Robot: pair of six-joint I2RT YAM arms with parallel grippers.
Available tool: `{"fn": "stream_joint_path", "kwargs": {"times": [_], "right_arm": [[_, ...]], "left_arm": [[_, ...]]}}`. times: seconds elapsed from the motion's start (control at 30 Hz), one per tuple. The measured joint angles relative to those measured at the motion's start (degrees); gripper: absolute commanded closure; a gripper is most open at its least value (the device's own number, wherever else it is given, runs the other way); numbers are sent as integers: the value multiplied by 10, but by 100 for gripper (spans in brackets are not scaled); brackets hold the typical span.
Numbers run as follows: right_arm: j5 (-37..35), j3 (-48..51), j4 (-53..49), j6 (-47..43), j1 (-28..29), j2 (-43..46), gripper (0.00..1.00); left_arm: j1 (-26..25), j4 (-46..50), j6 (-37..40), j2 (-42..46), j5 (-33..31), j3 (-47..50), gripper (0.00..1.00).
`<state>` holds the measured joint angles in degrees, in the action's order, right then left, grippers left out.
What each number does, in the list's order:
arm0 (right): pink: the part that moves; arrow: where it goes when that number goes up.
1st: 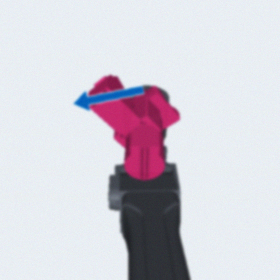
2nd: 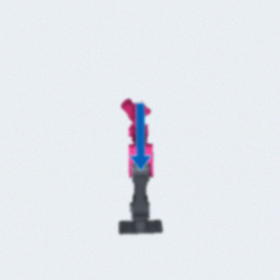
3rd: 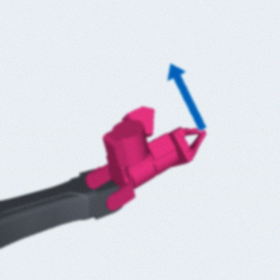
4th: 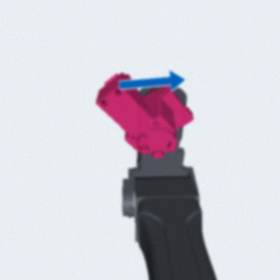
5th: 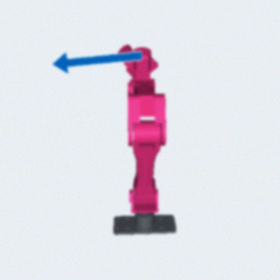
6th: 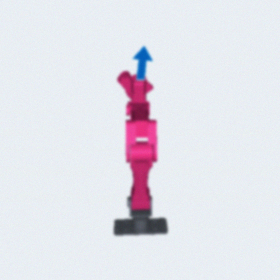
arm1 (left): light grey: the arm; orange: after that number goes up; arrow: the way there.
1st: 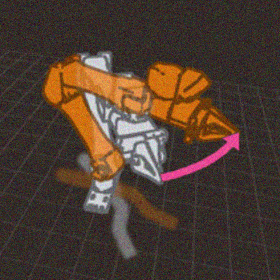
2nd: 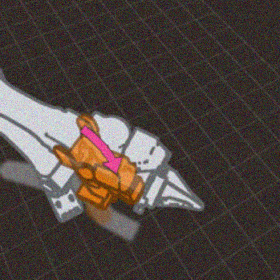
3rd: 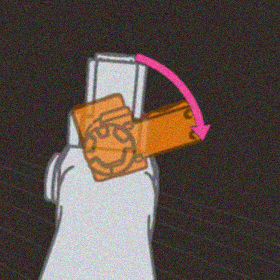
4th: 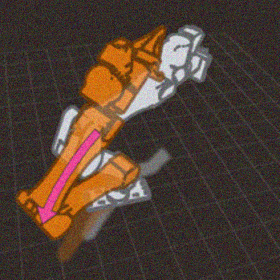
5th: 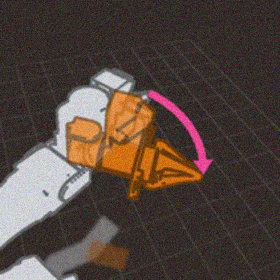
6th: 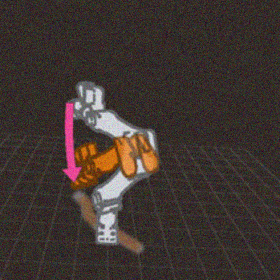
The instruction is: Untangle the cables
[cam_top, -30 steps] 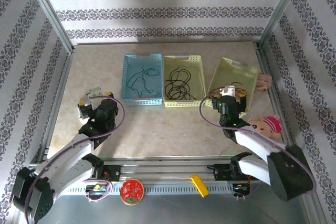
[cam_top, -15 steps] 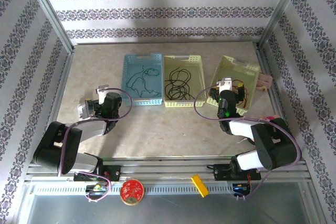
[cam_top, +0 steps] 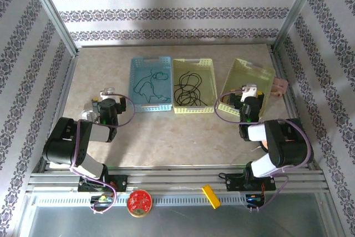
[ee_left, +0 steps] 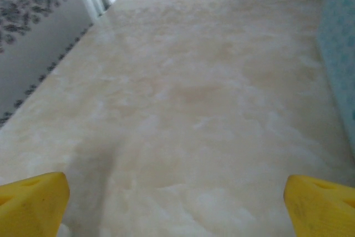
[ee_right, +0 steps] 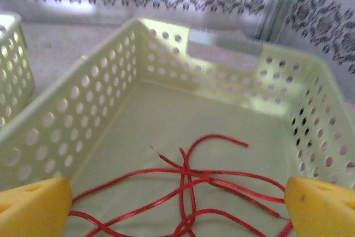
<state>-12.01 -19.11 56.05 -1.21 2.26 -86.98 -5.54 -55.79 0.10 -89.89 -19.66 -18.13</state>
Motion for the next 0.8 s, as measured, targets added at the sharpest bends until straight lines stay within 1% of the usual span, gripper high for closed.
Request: {"fn": "stream_joint_path", "kwargs": {"times": [0.03,0.13,0.23,0.47,0.7,0.8], "right_arm": [[19,-5,-8,4,-7,0,2],[54,-14,-15,13,-14,-1,2],[72,-15,-20,16,-14,-1,2],[74,-15,-22,15,2,-1,2],[107,-18,-30,16,-22,-1,2],[115,-18,-32,18,-22,-1,2]], "left_arm": [[2,-23,1,-15,12,8,1],[8,-22,0,-20,42,11,1],[11,-15,-1,-19,56,-7,1],[15,-17,-1,-19,66,-18,1],[30,-16,-5,-19,87,-19,1],[33,-16,-5,-19,92,-19,1]]}}
